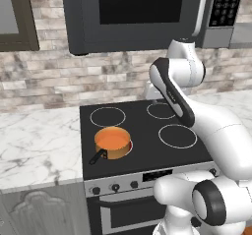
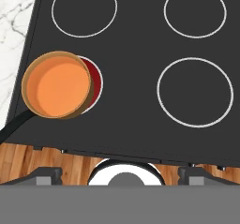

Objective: Wait until the marinara sauce is simmered to a deep red color and then turn off the stove.

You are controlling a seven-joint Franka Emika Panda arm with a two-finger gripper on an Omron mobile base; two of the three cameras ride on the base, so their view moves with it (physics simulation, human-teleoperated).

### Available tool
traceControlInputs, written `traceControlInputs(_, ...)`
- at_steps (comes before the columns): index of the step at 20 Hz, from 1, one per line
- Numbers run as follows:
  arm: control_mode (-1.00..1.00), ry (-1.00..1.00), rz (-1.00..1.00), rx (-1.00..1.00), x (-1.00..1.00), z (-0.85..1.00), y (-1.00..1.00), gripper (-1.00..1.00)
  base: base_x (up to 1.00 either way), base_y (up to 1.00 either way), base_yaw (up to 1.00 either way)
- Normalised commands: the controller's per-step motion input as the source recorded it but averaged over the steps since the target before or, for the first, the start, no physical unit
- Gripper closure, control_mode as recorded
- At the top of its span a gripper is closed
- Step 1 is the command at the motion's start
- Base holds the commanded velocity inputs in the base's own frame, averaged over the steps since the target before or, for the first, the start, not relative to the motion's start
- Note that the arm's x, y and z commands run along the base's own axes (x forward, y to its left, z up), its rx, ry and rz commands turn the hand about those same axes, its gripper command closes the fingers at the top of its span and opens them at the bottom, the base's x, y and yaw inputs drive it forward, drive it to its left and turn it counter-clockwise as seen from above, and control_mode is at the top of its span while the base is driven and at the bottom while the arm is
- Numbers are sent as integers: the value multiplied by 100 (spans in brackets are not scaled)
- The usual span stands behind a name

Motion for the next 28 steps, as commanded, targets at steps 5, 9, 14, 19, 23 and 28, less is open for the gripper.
traceControlInputs(5,-100,0,0,0,0,0,0,-100,0,0,0)
traceControlInputs(9,-100,0,0,0,0,0,0,-100,0,0,0)
traceControlInputs(14,-100,0,0,0,0,0,0,-100,0,0,0)
traceControlInputs(19,-100,0,0,0,0,0,0,-100,0,0,0)
traceControlInputs(23,-100,0,0,0,0,0,0,-100,0,0,0)
traceControlInputs(28,-100,0,0,0,0,0,0,-100,0,0,0)
